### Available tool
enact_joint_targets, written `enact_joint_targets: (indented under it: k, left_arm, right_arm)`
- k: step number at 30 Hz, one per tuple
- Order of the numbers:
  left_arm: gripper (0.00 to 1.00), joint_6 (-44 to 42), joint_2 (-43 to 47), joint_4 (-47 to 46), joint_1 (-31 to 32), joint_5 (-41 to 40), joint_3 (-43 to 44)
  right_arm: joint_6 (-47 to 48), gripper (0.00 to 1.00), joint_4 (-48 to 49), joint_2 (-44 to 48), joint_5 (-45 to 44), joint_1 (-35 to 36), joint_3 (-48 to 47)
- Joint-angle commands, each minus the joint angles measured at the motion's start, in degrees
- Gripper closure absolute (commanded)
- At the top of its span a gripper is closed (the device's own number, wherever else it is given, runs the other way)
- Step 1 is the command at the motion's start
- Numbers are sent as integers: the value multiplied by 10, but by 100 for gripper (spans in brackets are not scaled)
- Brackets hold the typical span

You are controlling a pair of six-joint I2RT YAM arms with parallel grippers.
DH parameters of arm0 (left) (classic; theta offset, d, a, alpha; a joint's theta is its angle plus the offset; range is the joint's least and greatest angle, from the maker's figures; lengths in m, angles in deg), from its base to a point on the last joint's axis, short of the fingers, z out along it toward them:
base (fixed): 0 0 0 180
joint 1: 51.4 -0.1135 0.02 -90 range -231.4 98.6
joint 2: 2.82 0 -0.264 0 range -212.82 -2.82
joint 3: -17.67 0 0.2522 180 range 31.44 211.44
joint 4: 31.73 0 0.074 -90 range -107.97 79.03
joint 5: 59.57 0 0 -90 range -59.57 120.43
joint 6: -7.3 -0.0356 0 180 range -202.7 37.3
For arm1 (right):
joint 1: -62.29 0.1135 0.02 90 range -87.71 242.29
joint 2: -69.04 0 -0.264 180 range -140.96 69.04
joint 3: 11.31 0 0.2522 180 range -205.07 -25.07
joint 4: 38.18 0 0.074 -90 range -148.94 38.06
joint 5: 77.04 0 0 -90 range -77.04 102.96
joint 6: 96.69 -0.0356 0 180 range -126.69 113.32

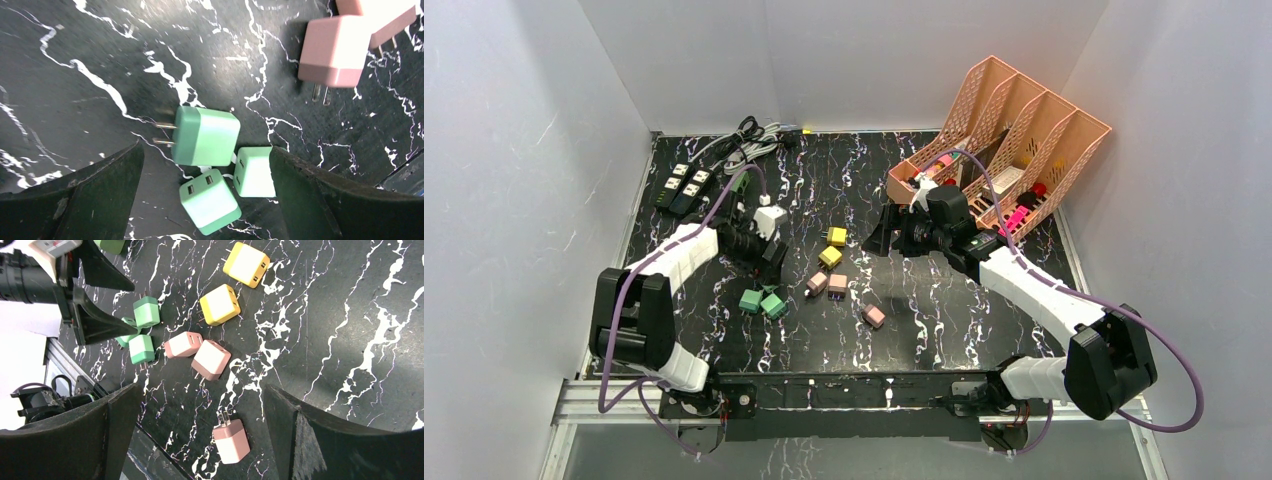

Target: Pull the plug off the socket

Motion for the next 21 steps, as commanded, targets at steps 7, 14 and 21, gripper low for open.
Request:
enact_joint_targets:
  k: [7,14,21]
  left_arm:
    - [10,-7,26,-52,4,1,-34]
    - [17,-11,5,-63,4,-2,-38]
    - [16,-21,14,-60,6,24,-50]
  right_arm:
    - [-2,2,23,6,14,-3,-3]
    - [-1,2,20,6,13,-3,-3]
    - [3,2,19,1,15,-3,-4]
